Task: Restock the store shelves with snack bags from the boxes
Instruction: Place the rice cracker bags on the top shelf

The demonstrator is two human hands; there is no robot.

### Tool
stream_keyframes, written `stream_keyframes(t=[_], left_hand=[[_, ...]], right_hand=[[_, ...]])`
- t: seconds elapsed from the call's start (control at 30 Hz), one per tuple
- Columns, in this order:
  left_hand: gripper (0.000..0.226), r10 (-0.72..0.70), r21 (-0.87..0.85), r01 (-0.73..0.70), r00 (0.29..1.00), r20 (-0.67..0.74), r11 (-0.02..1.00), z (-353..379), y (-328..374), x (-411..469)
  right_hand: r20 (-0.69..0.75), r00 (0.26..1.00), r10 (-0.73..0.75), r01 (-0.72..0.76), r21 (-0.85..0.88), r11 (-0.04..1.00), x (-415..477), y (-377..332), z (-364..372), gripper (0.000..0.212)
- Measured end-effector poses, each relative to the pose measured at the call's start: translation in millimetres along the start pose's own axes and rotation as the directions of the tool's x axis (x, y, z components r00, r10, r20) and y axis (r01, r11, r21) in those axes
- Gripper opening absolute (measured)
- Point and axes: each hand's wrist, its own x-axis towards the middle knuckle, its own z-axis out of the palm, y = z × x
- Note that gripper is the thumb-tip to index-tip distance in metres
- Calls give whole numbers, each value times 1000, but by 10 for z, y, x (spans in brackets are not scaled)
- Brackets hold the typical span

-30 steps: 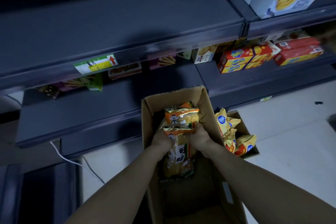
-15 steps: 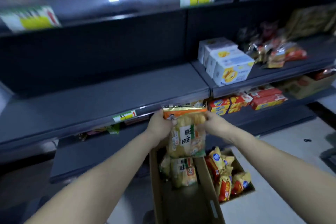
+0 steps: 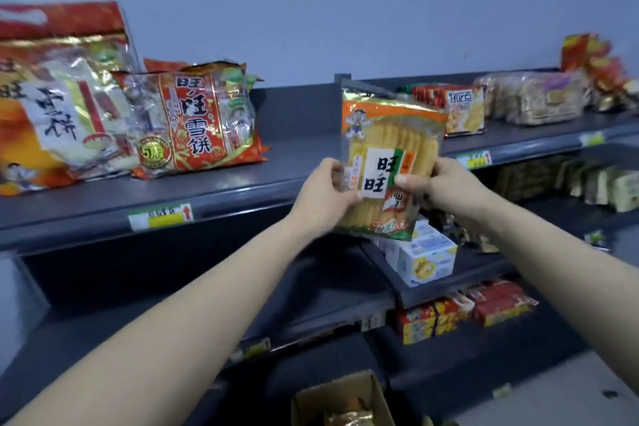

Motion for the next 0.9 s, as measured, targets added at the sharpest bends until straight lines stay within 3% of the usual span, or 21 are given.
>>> stream_keyframes(t=[0.27, 0.57, 0.73, 0.9], left_hand=[[37, -13, -93, -2, 988, -156, 996, -603, 122, 884], [30, -124, -113, 95, 951, -284, 989, -556, -306, 1722], [30, -202, -79, 186, 892, -404, 979, -338, -635, 2240], [30, -187, 11, 224, 840, -509, 975, -261, -896, 2670]], right_hand=[[-144, 955, -261, 242, -135, 961, 815, -777, 264, 27], [19, 980, -200, 198, -244, 949, 1989, -382, 430, 32], [105, 973, -203, 226, -289, 930, 2750, -76, 475, 28], [128, 968, -217, 246, -288, 926, 3355, 146, 630, 31]])
